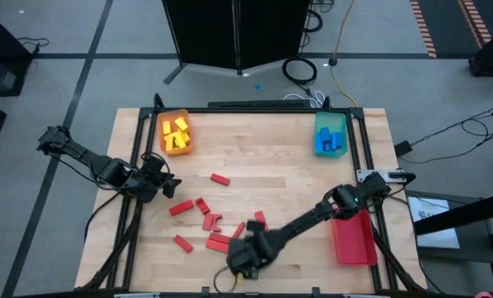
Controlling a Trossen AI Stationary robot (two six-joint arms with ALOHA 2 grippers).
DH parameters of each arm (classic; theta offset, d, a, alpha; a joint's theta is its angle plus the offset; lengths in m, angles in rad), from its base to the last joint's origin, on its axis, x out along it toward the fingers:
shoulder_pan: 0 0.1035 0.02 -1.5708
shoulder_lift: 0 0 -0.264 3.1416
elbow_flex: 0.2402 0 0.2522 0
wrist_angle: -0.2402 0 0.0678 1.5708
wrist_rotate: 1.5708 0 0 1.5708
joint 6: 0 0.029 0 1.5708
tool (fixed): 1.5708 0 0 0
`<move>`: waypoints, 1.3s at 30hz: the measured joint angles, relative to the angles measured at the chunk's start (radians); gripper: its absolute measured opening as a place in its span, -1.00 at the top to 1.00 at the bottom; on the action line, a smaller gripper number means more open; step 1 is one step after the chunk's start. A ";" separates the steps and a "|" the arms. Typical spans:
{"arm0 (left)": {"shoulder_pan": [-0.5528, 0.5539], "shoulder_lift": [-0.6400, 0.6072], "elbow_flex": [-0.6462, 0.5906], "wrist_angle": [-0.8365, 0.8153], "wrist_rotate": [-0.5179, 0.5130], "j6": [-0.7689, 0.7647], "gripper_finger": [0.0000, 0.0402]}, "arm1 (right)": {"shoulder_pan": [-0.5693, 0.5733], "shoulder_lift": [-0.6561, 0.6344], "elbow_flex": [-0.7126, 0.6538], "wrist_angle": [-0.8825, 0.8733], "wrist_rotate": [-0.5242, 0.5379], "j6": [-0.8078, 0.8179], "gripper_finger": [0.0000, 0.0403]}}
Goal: Sort blocks
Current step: Put the blue block into the blue bin
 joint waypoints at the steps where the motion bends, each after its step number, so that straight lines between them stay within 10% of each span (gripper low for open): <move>1: 0.000 0.000 0.000 0.000 0.000 0.000 -0.13 | -0.010 -0.008 0.018 -0.051 0.023 -0.001 0.58; 20: 0.000 0.000 0.000 0.001 0.000 -0.002 -0.13 | -0.273 -0.306 0.008 -0.574 0.265 -0.125 0.58; 39: 0.000 0.001 0.000 0.000 0.000 -0.007 -0.13 | -0.910 -1.006 -0.720 -0.423 0.265 -0.086 0.58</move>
